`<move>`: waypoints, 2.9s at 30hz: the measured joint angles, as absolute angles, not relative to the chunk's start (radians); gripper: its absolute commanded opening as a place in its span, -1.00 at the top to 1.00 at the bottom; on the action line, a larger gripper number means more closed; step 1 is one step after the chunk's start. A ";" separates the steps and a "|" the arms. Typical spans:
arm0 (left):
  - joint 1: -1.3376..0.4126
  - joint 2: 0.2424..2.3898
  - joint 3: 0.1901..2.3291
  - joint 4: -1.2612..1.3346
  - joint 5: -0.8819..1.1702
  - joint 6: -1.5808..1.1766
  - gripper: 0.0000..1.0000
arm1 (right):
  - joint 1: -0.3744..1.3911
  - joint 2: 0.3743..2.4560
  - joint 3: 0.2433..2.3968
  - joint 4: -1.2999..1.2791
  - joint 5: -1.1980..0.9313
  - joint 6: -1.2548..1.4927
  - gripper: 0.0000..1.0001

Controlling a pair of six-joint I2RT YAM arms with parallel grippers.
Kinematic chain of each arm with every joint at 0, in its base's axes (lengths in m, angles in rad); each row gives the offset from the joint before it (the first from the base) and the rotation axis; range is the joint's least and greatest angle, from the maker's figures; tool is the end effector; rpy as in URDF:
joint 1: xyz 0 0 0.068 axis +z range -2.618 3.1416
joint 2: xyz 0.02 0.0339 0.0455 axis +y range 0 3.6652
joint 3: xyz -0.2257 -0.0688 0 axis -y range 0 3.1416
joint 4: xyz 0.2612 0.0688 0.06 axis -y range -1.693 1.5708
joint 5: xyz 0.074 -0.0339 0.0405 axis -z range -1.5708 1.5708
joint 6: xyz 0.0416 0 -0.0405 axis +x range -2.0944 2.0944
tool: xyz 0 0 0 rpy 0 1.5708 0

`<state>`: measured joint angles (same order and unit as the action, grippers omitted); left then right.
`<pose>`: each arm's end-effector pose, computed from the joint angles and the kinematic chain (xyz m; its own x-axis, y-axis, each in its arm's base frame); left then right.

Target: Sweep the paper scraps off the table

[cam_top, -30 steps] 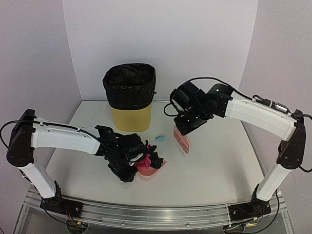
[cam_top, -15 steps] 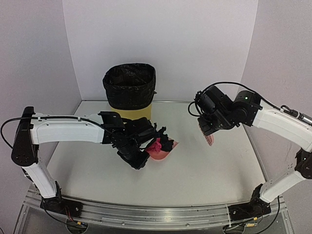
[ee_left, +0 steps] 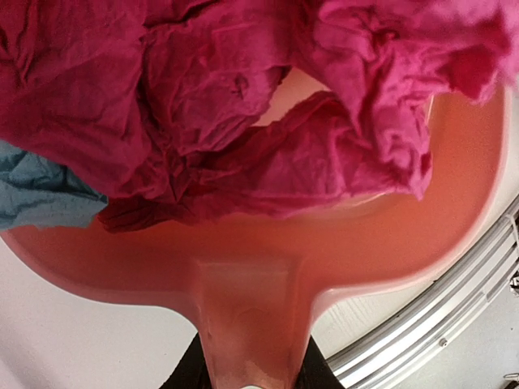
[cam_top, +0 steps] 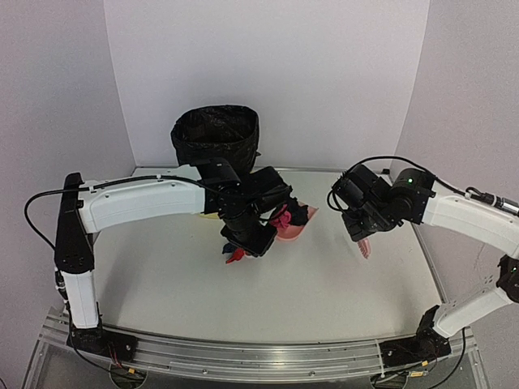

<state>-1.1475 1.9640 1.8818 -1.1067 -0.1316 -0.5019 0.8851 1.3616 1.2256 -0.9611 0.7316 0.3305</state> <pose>0.1753 -0.3758 0.2534 -0.7593 0.5244 -0.3853 0.5914 0.8031 -0.0725 0.2038 0.2053 0.2649 -0.6573 -0.4220 -0.6244 -0.1794 0.8923 -0.4143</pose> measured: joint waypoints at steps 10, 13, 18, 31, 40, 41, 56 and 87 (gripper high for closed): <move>-1.082 2.070 2.174 -1.191 -0.134 -0.504 1.00 | 0.850 1.301 1.157 -0.959 0.727 0.362 1.00; -1.050 2.075 2.235 -1.209 -0.135 -0.499 1.00 | 0.838 1.283 1.129 -0.959 0.725 0.372 1.00; -1.000 2.081 2.323 -1.240 -0.158 -0.488 1.00 | 0.814 1.279 1.110 -0.962 0.716 0.380 1.00; -0.857 2.079 2.456 -1.273 -0.132 -0.357 1.00 | 0.800 1.294 1.110 -0.961 0.696 0.380 1.00; -0.715 2.074 2.513 -1.278 -0.065 -0.279 1.00 | 0.789 1.357 1.110 -0.961 0.662 0.380 1.00; -0.694 2.073 2.513 -1.279 -0.059 -0.274 1.00 | 0.788 1.362 1.110 -0.961 0.659 0.380 1.00; -0.562 2.065 2.524 -1.258 -0.177 -0.155 1.00 | 0.772 1.422 1.111 -0.960 0.627 0.378 1.00; -0.650 1.994 2.069 -0.401 -1.076 0.801 0.93 | 0.752 1.429 1.111 -0.957 0.606 0.370 1.00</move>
<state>-0.6495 1.9942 2.0687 -0.4007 -1.0764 0.8013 0.7516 1.4288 1.1107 -0.9573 0.6062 0.3698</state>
